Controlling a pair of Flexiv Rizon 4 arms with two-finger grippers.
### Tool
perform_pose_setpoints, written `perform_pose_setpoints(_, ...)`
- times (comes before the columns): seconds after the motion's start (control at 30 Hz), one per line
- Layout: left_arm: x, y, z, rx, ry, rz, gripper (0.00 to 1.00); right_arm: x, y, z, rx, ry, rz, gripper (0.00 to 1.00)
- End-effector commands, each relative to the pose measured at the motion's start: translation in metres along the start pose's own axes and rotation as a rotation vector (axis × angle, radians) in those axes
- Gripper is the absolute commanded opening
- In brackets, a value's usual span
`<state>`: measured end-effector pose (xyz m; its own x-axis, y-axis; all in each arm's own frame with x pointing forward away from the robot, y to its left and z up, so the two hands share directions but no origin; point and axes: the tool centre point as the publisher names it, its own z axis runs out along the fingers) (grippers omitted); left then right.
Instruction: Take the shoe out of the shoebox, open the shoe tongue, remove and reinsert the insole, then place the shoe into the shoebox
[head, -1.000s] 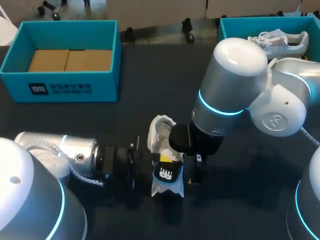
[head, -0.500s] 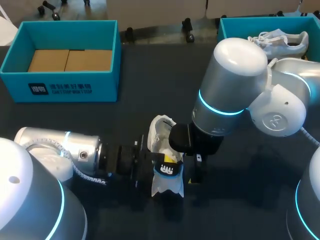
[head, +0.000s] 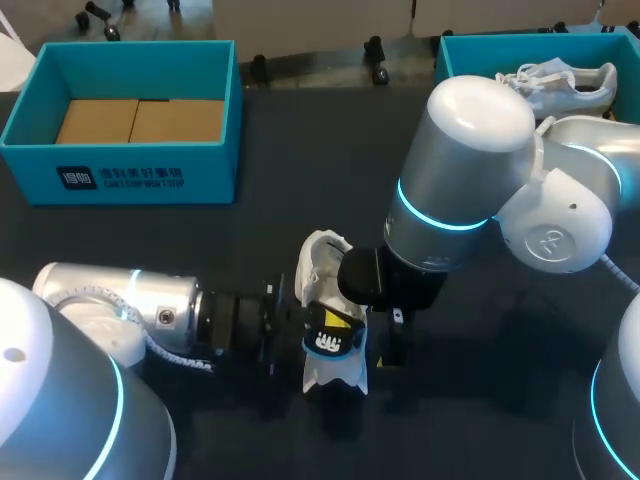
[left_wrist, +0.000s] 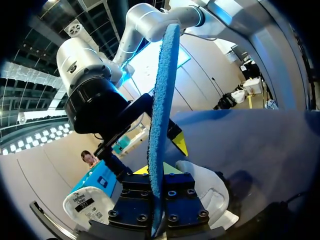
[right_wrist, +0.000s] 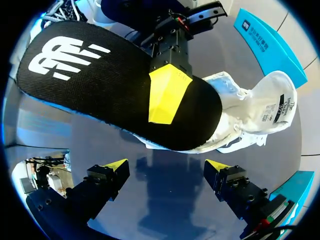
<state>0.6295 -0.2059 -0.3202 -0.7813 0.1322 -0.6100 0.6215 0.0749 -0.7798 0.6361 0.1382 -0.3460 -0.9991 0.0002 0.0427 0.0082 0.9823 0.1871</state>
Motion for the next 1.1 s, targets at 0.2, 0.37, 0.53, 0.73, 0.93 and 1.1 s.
perform_pose_setpoints(0.2,-0.001,0.002,0.003,-0.001,0.002,0.001,0.00,0.000,0.000,0.001,0.001,-0.002,0.000,1.00)
perform_pose_setpoints(0.37,-0.001,0.002,0.003,-0.001,0.002,0.001,0.00,0.000,0.000,0.001,0.001,-0.002,0.000,1.00)
perform_pose_setpoints(0.53,-0.001,0.002,0.003,-0.001,0.002,0.001,0.00,0.000,0.000,0.001,0.001,-0.002,0.000,1.00)
perform_pose_setpoints(0.73,-0.001,0.002,0.003,-0.001,0.002,0.001,0.00,0.000,0.000,0.001,0.001,-0.002,0.000,1.00)
perform_pose_setpoints(0.93,-0.001,0.002,0.003,-0.001,0.002,0.001,0.00,0.000,0.000,0.001,0.001,-0.002,0.000,1.00)
perform_pose_setpoints(1.1,-0.003,0.019,0.005,-0.028,-0.033,0.123,0.00,0.000,0.000,0.001,0.001,-0.002,0.000,1.00)
